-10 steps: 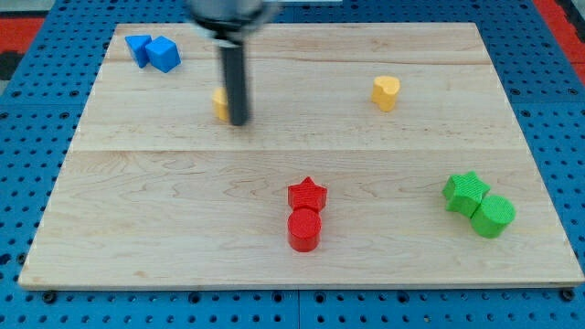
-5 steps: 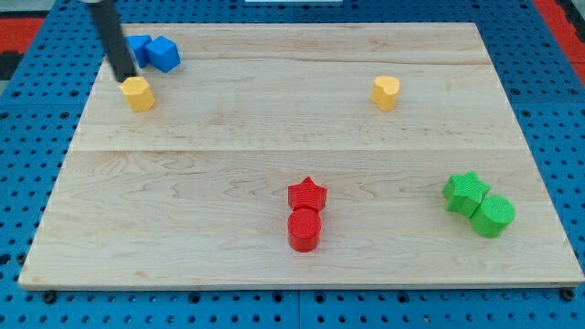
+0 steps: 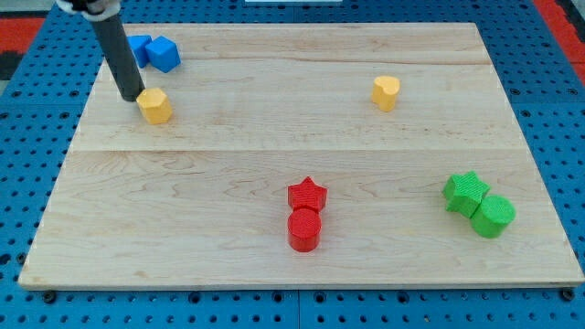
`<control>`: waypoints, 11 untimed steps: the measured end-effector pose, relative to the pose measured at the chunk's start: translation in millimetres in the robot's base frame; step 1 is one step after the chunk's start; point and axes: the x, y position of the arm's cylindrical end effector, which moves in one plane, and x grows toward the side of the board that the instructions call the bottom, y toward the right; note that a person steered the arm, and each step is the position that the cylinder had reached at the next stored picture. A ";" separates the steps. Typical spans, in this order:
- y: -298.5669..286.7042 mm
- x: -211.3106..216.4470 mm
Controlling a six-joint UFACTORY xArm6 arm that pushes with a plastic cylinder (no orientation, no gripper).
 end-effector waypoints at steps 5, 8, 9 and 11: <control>330.1 1.8; 429.7 31.5; 474.4 49.1; 329.7 64.6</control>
